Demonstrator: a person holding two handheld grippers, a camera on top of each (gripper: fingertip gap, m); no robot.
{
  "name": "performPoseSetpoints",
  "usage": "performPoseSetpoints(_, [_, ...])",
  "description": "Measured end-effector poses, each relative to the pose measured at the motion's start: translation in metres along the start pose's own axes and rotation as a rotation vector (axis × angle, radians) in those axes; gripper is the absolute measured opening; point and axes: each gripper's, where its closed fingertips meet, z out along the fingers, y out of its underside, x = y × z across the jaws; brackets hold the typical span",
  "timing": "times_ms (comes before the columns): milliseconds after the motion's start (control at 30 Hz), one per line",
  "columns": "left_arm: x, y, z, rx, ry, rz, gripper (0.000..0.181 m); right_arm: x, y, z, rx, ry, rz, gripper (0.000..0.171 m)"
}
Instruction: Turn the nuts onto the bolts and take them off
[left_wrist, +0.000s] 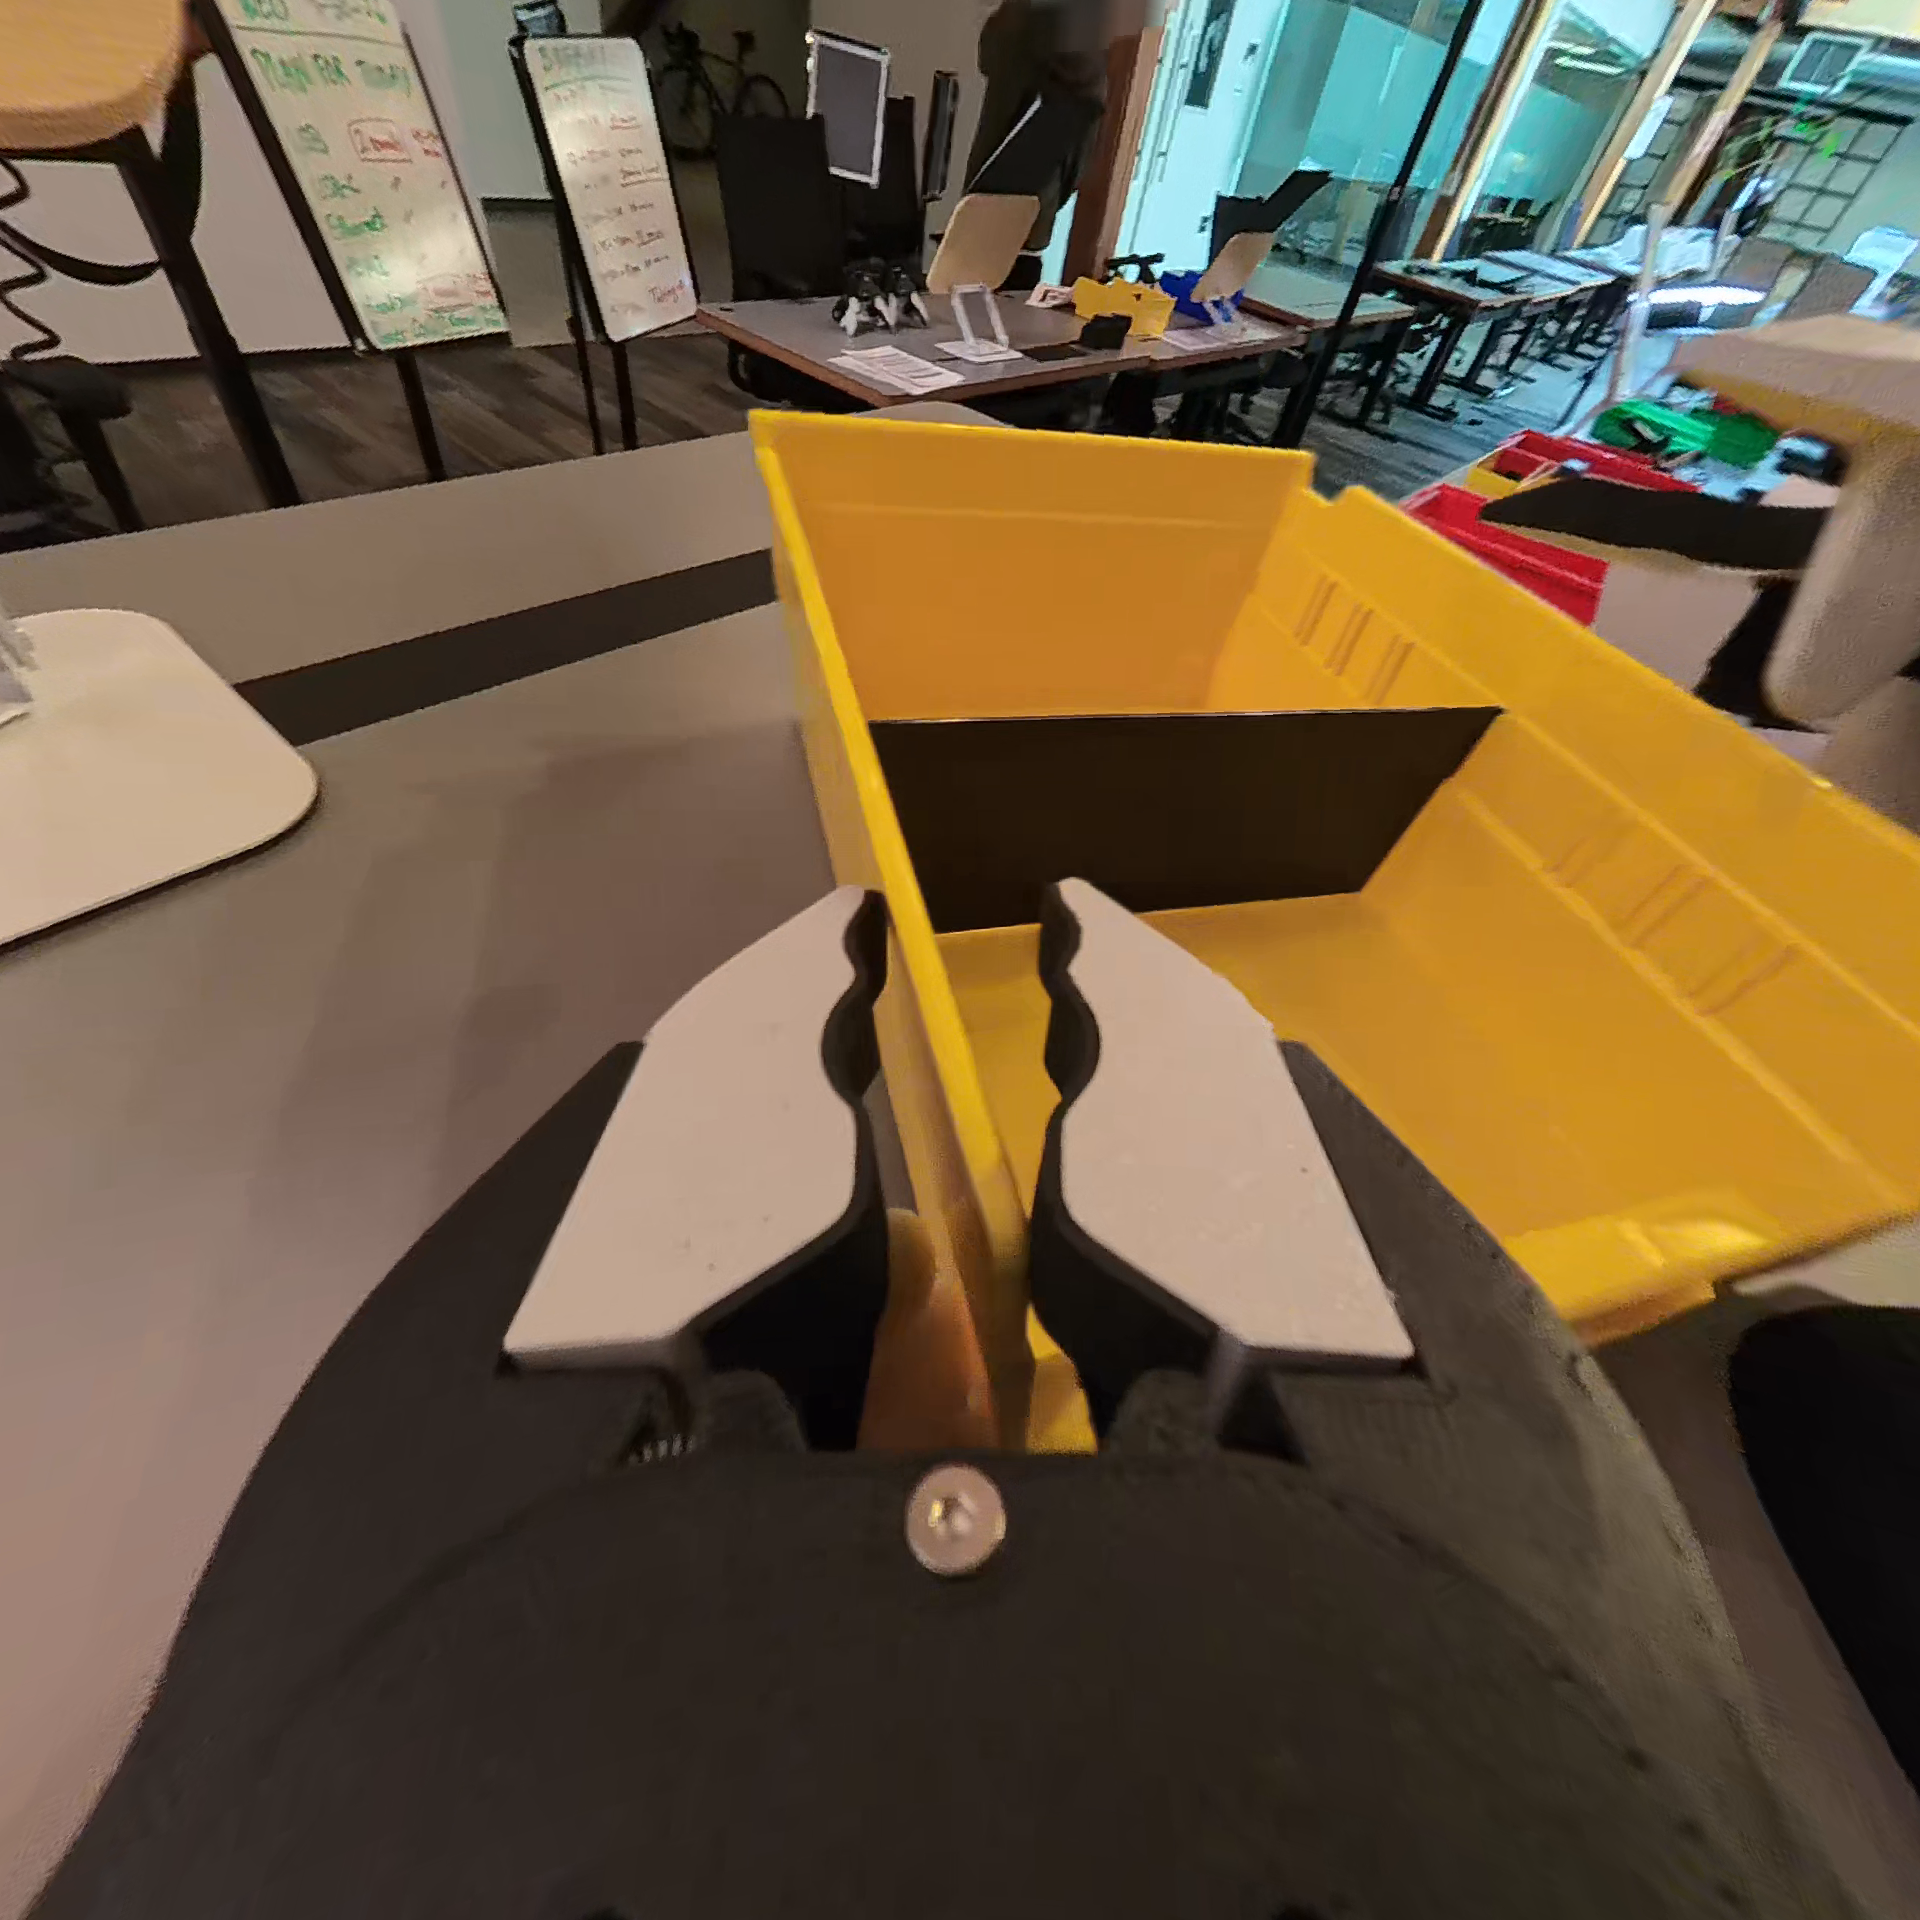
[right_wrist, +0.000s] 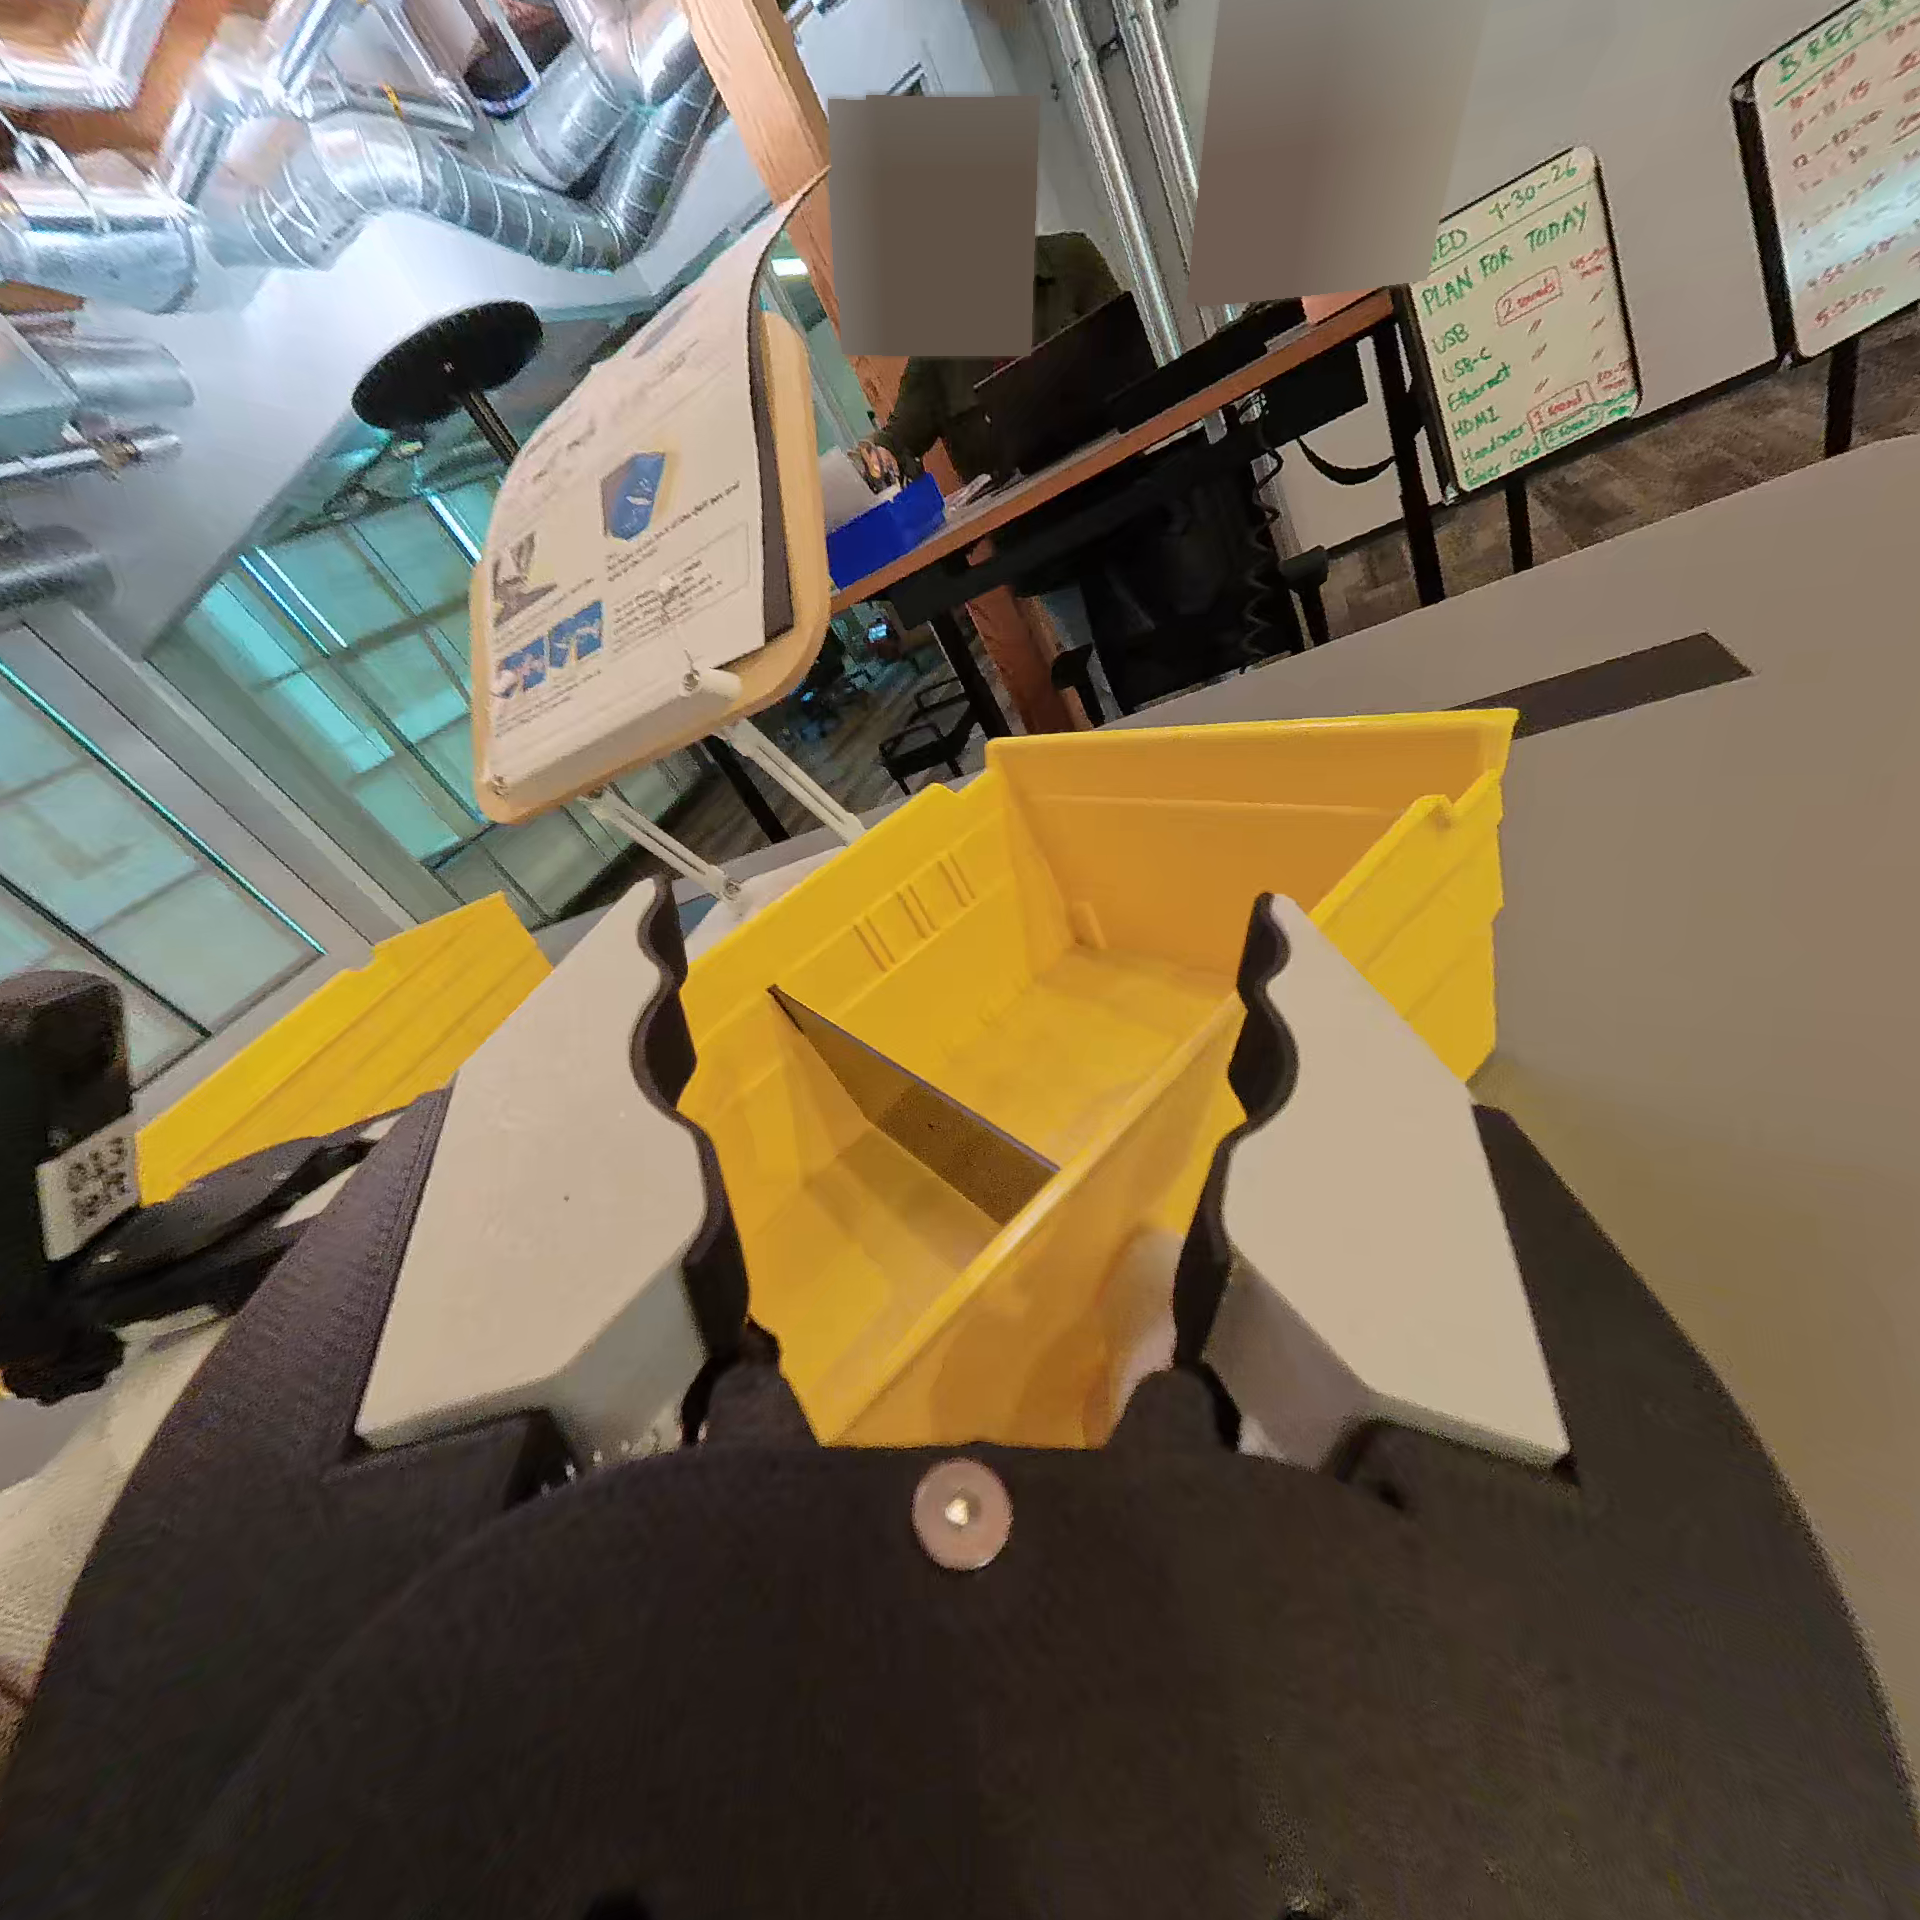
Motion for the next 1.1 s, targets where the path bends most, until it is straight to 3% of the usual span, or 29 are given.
performPoseSetpoints(33, [0.003, -0.001, 0.003, 0.001, 0.020, -0.009, 0.032, 0.005, 0.000, 0.003, -0.009, 0.006, -0.014, 0.105])
performPoseSetpoints(400, [0.043, -0.016, 0.049, 0.081, 0.254, -0.273, 0.063, 0.072, -0.026, 0.042, -0.079, 0.020, -0.116, 0.102])
performPoseSetpoints(800, [0.067, -0.039, 0.126, 0.186, 0.232, -0.407, 0.075, 0.149, -0.059, 0.091, -0.198, -0.118, -0.159, 0.102])
performPoseSetpoints(900, [0.065, -0.044, 0.145, 0.215, 0.210, -0.436, 0.070, 0.164, -0.066, 0.105, -0.220, -0.160, -0.176, 0.102])
performPoseSetpoints(1100, [0.070, -0.049, 0.159, 0.233, 0.214, -0.450, 0.073, 0.177, -0.068, 0.120, -0.269, -0.220, -0.181, 0.100])
